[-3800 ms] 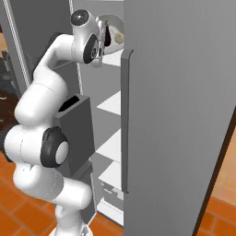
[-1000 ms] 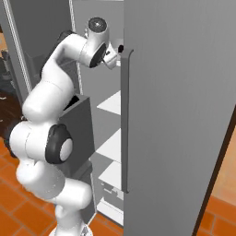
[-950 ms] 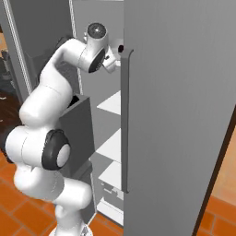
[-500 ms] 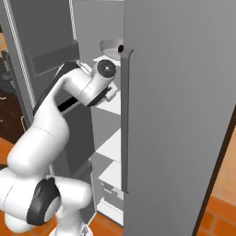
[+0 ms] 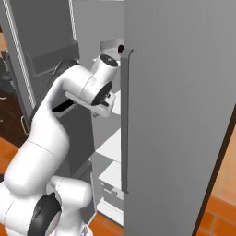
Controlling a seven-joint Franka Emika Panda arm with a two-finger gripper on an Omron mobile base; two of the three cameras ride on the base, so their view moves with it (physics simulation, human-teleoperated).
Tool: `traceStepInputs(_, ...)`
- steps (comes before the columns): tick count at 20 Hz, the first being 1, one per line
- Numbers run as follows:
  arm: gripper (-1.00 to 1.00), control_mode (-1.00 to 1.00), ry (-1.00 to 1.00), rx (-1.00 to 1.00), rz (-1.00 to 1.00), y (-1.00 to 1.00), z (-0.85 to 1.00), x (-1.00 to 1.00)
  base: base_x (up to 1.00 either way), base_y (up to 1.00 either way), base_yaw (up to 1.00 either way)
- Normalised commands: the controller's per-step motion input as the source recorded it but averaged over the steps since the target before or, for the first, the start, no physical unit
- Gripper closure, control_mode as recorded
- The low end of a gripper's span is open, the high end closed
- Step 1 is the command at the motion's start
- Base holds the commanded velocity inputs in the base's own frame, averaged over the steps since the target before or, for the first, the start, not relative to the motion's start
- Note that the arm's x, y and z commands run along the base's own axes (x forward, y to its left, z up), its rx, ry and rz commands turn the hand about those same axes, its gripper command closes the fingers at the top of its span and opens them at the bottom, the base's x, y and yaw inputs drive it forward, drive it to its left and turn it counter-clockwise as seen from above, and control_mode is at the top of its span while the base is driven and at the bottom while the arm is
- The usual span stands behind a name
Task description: Take the meat container that has the fish and place it on the second highest rack of the freezer. Then take the vegetable container that has the eggplant and garlic and place it on the highest rack of the freezer.
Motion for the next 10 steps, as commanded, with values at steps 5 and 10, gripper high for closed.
traceStepInputs(5,-1.00,-1.00,0.19,-0.46,0.33,0.21,-0.96,-1.00,0.00,0.00,0.00)
traceStepInputs(10,-1.00,-1.00,0.01,0.04,0.35,-0.09,-0.22,-1.00,0.00,0.00,0.00)
